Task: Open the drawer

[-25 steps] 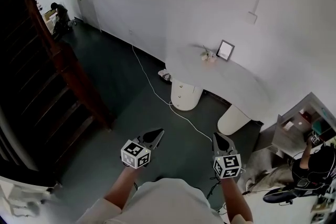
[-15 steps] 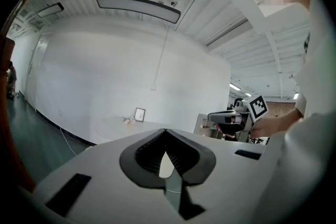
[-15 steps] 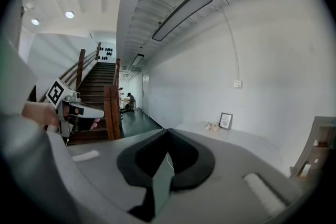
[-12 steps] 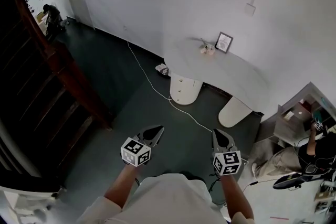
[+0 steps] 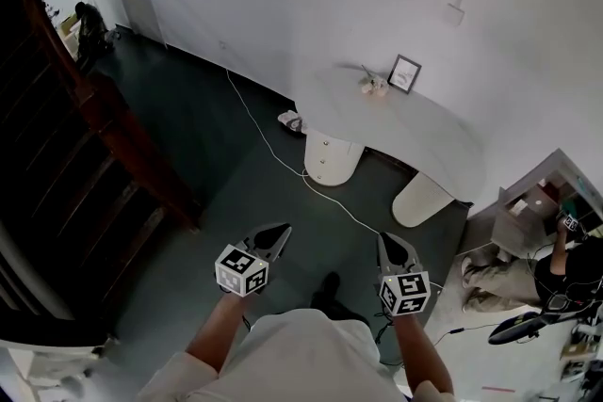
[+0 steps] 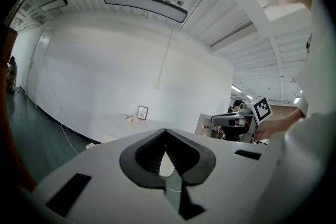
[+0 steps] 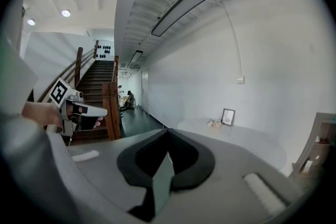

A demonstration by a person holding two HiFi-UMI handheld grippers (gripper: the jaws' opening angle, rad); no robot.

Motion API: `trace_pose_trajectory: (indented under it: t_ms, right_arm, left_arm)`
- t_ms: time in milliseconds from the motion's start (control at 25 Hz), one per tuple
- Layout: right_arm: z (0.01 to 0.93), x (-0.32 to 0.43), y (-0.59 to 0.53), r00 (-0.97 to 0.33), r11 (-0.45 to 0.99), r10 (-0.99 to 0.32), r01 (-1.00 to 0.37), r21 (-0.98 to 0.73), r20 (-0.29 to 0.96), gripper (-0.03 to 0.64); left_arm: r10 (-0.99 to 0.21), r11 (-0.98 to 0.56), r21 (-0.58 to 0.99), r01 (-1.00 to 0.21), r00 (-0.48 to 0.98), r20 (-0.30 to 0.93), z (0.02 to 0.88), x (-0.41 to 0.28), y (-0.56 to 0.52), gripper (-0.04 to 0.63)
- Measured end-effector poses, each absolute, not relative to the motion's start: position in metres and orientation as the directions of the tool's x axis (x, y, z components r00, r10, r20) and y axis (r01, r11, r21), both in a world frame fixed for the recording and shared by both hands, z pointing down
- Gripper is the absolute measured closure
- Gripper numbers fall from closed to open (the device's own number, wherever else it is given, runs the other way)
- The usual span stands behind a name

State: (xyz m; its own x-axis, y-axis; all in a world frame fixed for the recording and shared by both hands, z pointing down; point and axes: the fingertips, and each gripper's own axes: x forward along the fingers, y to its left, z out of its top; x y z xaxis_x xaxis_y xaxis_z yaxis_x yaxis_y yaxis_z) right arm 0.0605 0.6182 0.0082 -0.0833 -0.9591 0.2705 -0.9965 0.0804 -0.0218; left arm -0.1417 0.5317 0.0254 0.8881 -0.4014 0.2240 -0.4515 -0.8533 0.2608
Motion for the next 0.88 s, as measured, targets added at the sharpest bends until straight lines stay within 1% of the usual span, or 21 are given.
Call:
trace_pose_trajectory:
  t_ms: [280, 520, 880]
  right_arm:
    - [0.020, 0.078, 0.575, -0.122, 0.111, -0.956, -0.992, -0.054, 0.268, 0.606]
    - [0.026, 0.108, 0.525, -0.161, 0.146, -0.949, -0.986, -0.075, 0.270, 0.606]
    - [0.040, 0.171, 0.443, -0.238, 0.216, -0.925, -0.971, -0.104, 0.295, 0.606]
  left_arm:
    - [-0.442, -0.825, 0.265, -0.500, 0.862, 0.251, 0.034, -0.131, 0.489, 0.589]
    - [-0.450, -0.815, 0.264, -0.516, 0.851, 0.271, 0.037, -0.099, 0.455, 0.589]
    - [-0.481, -0.784, 0.267, -0.560, 0.820, 0.310, 0.048, -0.032, 0.392, 0.589]
